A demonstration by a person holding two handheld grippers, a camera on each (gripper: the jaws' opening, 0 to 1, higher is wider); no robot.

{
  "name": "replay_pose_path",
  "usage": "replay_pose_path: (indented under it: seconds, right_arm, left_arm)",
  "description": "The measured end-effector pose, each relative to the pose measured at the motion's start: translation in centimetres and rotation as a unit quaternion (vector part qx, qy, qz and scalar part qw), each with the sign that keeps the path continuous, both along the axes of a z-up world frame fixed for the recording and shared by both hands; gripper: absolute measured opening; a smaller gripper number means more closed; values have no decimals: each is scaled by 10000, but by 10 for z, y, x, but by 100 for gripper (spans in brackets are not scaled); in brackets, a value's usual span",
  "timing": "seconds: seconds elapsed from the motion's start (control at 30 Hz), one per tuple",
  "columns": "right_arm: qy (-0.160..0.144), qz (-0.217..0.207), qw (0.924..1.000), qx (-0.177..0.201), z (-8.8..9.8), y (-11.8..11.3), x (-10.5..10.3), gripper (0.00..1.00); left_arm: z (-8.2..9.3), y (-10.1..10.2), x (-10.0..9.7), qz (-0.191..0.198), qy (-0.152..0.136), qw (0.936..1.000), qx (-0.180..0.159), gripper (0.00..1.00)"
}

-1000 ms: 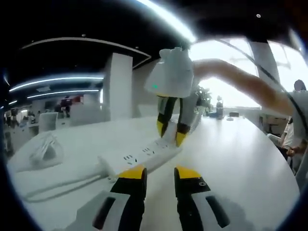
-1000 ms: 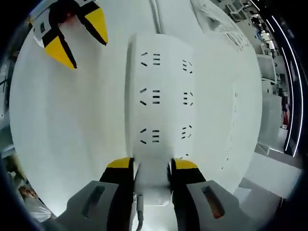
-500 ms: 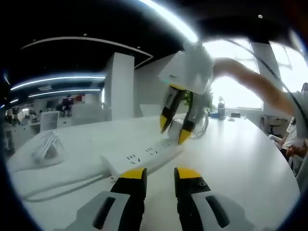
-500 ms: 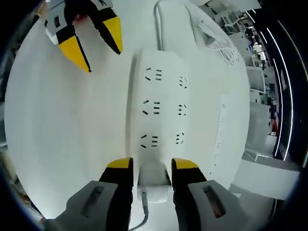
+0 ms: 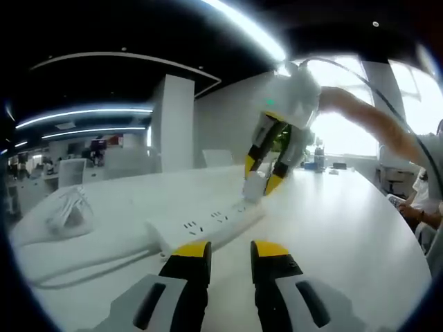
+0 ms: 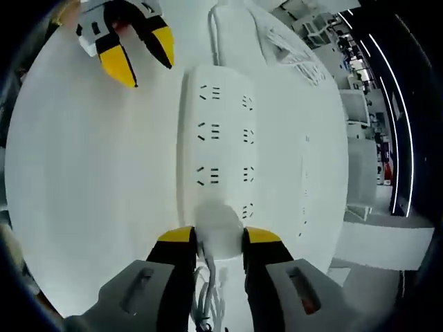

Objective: Straighten the power strip on the desk, plug the charger into it

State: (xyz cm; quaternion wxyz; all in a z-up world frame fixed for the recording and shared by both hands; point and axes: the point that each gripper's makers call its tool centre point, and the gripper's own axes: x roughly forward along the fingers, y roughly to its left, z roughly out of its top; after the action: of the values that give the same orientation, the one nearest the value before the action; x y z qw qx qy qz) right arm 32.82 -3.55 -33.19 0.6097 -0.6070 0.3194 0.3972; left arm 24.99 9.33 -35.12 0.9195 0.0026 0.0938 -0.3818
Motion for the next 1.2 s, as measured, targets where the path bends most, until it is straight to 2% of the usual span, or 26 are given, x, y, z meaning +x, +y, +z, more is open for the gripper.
replay_pose_path:
  seconds: [0.17, 0.23, 0.3, 0.4, 0.53, 0.7, 0.77, 0.87, 0.97, 1.03, 1.1, 1.17, 1.2]
  right_arm:
    - [26, 181, 9998, 78, -1, 5, 0, 26]
    - [103, 394, 9992, 7, -2, 6, 0, 25]
    - [253, 462, 9986, 82, -2, 7, 1, 25]
    - [598, 531, 9958, 439, -4, 7, 1, 25]
    - [760, 469, 9943, 583, -3, 5, 3, 25]
    - [464, 215, 9978, -416, -8, 7, 3, 25]
    - [557, 176, 9979, -297, -8, 7, 4, 25]
    - [890, 236, 9953, 284, -9, 9, 3, 25]
    - [1169, 222, 9912, 588, -10, 5, 3, 25]
    - [1192, 196, 9911, 550, -11, 5, 1, 25]
    - [1070, 236, 9939, 105, -13, 4, -1, 25]
    - [924, 294, 9952, -131, -15, 7, -1, 26]
    - [871, 192, 9958, -232, -15, 6, -1, 26]
  left_arm:
    - [0, 0, 0, -5, 10, 10000, -12, 23]
    - [0, 0, 0, -9, 25, 10000, -13, 23]
    - [0, 0, 0, -12, 38, 10000, -24, 23]
    - [0, 0, -1, -23, 51, 10000, -27, 23]
    - [0, 0, 0, -21, 43, 10000, -23, 23]
    - [1, 0, 0, -27, 84, 9999, -82, 23]
    - [0, 0, 0, -30, 83, 9999, -72, 23]
    - [0, 0, -1, -36, 107, 9999, -88, 23]
    - [0, -1, 0, -23, 95, 9999, -74, 23]
    - [-1, -1, 0, -19, 97, 9999, -63, 23]
    - [0, -1, 0, -20, 97, 9999, -83, 23]
    - [0, -1, 1, -13, 107, 9999, -100, 23]
    - [0, -1, 1, -12, 109, 9999, -101, 23]
